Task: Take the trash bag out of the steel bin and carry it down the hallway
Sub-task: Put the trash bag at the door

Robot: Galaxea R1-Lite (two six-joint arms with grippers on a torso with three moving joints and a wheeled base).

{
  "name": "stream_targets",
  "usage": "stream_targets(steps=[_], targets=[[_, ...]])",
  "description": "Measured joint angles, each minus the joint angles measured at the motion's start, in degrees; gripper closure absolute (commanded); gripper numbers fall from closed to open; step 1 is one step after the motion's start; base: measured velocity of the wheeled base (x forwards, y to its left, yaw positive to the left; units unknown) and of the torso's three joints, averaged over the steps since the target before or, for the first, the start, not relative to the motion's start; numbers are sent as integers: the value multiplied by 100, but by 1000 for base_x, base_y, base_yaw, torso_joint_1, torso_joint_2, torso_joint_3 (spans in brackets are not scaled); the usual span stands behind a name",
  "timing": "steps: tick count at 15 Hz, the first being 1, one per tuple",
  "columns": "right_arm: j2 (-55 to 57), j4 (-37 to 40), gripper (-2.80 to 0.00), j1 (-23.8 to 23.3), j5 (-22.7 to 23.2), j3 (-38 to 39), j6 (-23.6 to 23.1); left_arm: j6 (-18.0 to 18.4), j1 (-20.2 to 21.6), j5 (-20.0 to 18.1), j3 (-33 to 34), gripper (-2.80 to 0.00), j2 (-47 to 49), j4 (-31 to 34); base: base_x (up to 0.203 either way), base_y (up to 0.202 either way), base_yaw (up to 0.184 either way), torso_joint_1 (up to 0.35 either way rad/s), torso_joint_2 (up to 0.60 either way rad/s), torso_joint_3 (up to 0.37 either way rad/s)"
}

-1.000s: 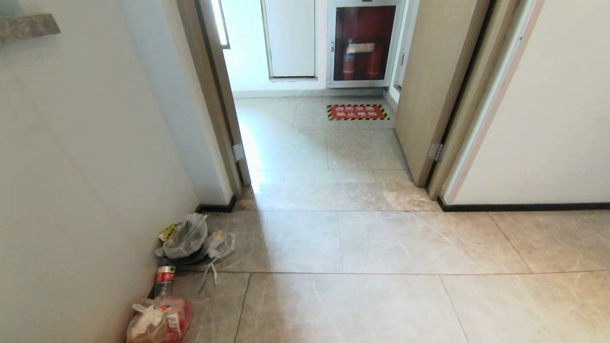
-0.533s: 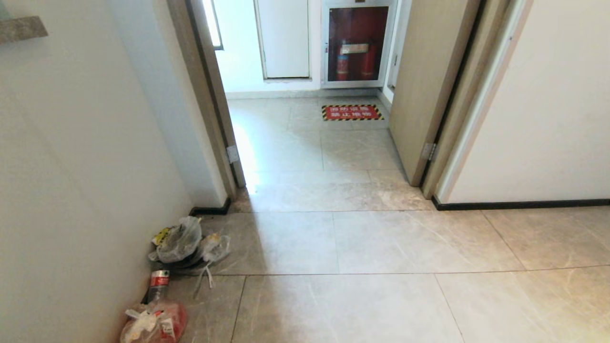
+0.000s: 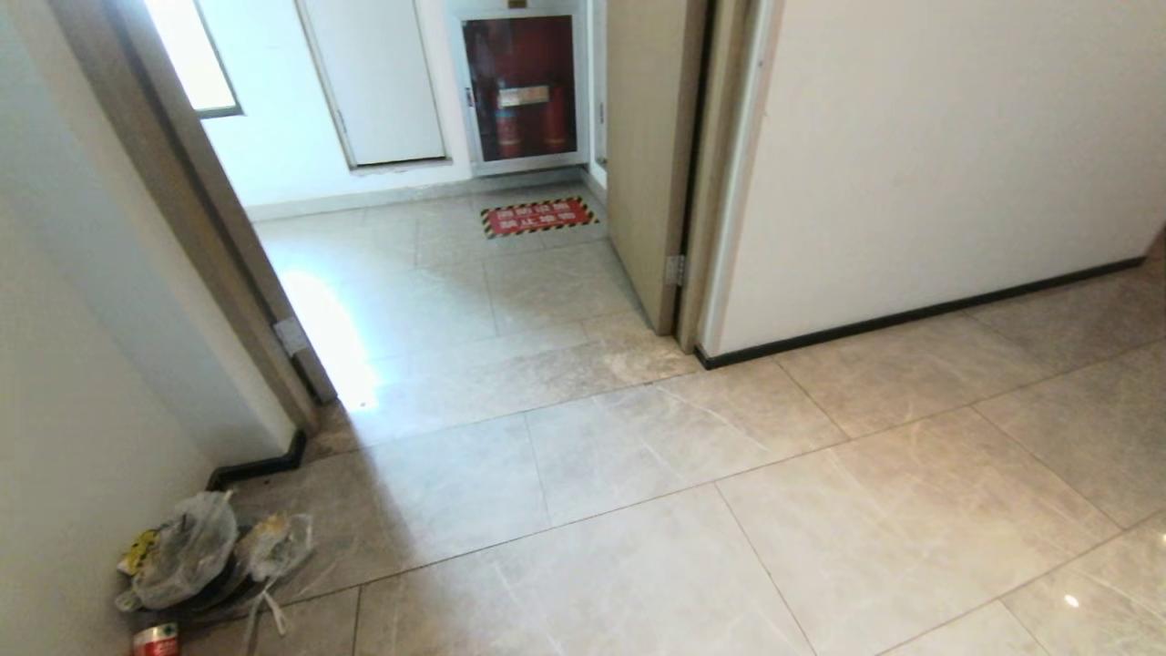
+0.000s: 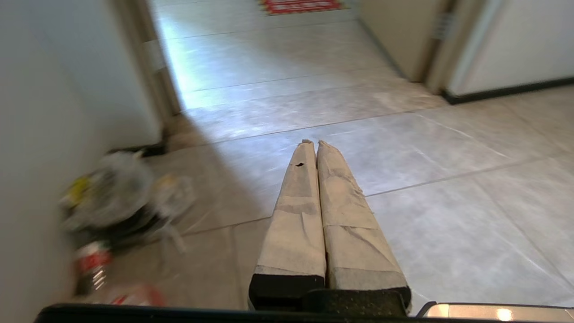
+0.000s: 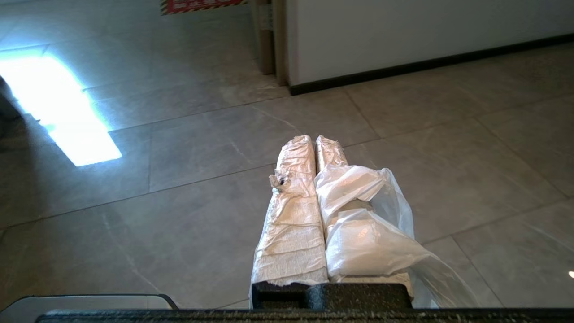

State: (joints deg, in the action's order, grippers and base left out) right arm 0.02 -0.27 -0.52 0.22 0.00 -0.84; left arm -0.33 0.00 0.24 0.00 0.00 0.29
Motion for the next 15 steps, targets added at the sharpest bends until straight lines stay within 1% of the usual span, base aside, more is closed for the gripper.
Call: stream_targets(steps=[13, 15], targets=[[0, 4, 0, 0, 1, 0, -1, 23, 0, -4, 0, 0, 0, -5, -1, 11, -172, 4, 2, 3], [0, 2, 0, 0, 2, 0, 0, 20, 0, -6, 0, 0, 0, -2, -1, 11, -129, 4, 6, 3]])
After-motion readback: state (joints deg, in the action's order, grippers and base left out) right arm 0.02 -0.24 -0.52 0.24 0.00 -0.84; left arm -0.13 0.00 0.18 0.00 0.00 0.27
